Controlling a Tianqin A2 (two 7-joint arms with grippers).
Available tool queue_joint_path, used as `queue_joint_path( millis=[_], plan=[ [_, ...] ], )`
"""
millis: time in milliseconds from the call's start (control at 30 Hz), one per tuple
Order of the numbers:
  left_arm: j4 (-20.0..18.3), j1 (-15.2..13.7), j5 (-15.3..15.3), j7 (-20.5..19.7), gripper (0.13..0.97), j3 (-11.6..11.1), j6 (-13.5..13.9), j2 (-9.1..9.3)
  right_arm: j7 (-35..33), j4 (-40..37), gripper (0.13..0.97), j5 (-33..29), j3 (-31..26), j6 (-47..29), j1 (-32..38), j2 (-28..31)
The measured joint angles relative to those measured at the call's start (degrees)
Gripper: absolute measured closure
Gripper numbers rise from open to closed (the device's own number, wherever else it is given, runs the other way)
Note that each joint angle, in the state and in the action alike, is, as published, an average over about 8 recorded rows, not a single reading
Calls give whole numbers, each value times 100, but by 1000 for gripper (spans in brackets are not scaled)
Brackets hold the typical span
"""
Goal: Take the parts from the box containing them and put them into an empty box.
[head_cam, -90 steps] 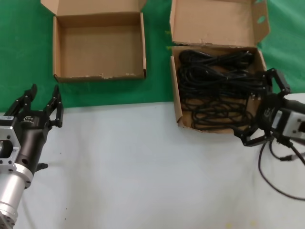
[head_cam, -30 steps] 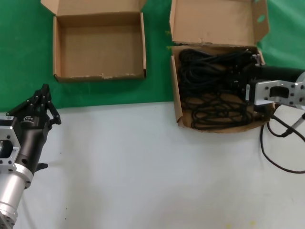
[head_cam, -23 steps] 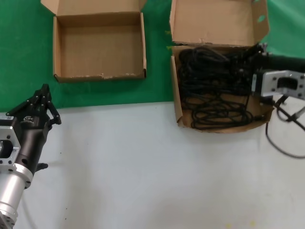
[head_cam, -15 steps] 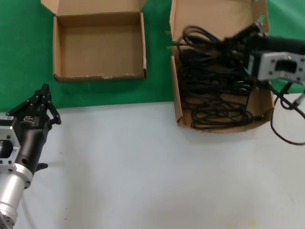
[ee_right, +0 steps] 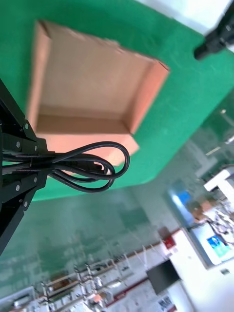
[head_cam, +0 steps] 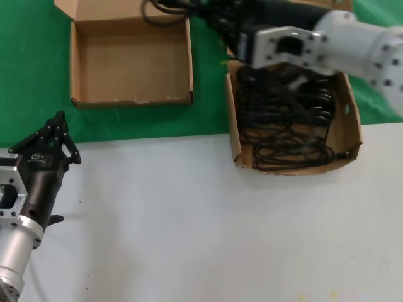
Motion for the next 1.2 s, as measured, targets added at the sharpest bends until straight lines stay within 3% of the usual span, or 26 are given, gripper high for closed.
queue_joint_path(
  millis=[367,733,933,1200],
  plan=[
    [0,0,0,0,952,0,0,0,-985,-1261,908,377,-427,884,305,-1038],
    [0,0,0,0,952,0,0,0,-1857,-2014,879,997,-688,1282,268,-1406],
    [0,0,0,0,952,0,0,0,-1791,-1832,811,915,-538,1387,205,-1316],
    [0,0,0,0,952,0,0,0,-959,-760,684,225,176,1264,-250,-1020]
  ],
)
